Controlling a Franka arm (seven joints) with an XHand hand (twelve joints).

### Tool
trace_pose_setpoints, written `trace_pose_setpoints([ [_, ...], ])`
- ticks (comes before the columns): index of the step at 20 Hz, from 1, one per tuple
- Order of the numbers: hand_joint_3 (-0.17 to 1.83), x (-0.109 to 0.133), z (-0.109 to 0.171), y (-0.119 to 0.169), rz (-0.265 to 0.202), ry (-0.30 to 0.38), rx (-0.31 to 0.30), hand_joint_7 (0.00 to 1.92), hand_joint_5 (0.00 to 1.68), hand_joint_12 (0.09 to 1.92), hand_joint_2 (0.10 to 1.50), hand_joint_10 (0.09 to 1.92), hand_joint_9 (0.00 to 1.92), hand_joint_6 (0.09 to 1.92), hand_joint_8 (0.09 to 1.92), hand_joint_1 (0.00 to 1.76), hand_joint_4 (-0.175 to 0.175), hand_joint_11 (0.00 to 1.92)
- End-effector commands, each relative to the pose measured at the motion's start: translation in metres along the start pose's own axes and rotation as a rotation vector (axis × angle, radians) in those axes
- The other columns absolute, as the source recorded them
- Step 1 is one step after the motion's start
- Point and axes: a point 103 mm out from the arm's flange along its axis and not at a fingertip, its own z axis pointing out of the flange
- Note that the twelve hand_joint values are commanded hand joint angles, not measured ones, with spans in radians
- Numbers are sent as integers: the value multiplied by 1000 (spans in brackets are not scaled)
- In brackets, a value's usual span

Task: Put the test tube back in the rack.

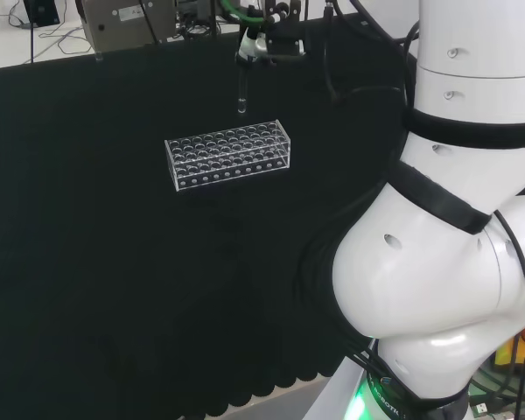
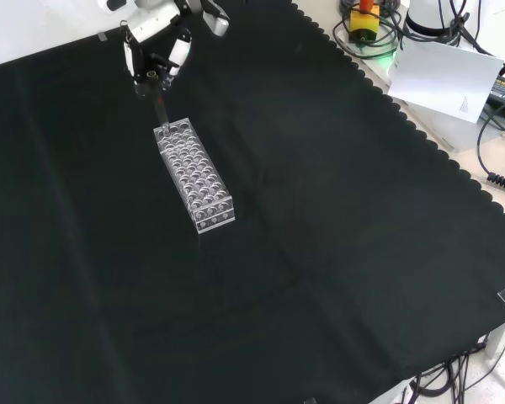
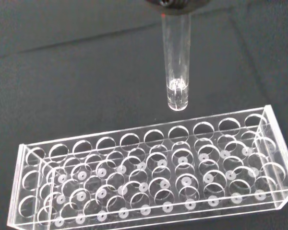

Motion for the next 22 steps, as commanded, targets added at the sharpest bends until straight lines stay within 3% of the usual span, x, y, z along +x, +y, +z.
trace_pose_setpoints([
  [1,-155,1,12,7,-3,7,14,1247,1299,813,1057,560,1285,142,879,1422,-175,1335],
  [22,-160,-4,33,26,-1,-17,57,1247,1301,814,1059,559,1285,140,879,1423,-175,1335],
])
